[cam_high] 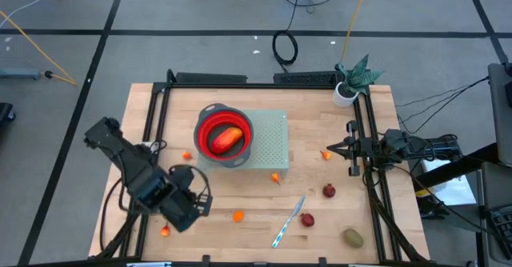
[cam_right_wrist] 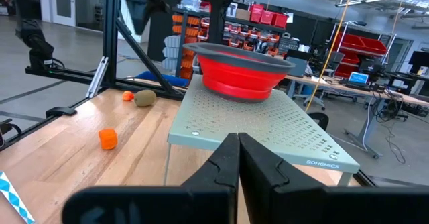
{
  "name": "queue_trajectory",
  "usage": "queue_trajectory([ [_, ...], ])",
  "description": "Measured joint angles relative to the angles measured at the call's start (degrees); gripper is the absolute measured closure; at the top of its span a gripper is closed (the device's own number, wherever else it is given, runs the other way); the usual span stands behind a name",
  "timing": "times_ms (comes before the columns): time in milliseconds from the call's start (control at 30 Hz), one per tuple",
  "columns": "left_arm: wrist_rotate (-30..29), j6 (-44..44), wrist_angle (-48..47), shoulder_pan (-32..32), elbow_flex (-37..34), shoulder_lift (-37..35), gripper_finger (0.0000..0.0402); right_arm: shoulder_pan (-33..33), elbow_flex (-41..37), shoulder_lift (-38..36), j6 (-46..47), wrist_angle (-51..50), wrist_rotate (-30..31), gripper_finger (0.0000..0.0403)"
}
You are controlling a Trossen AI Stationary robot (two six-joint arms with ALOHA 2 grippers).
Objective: Pick & Place Fruit
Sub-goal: Put the kiwi into the red strainer bowl on the shelf
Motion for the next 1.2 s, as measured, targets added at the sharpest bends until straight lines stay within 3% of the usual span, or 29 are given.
queue_trajectory([
  [333,6.32,-9.49,-3.38,-4.02,-0.02,4.35,0.0399,0.01,0.0,-0.01,0.0,0.01,0.0,0.0403],
  [633,6.98,-9.55,-3.26,-6.2,-3.84,4.62,0.04,0.01,0.0,-0.02,0.0,0.02,0.0,0.0403],
  [800,9.32,-3.89,-3.26,-7.23,-6.49,4.61,0.0398,0.01,0.0,-0.02,0.0,0.0,0.0,0.0403],
  [1200,10.12,20.71,-3.3,-10.41,-12.79,4.6,0.0397,0.01,0.0,0.0,0.0,0.0,0.0,0.0403],
])
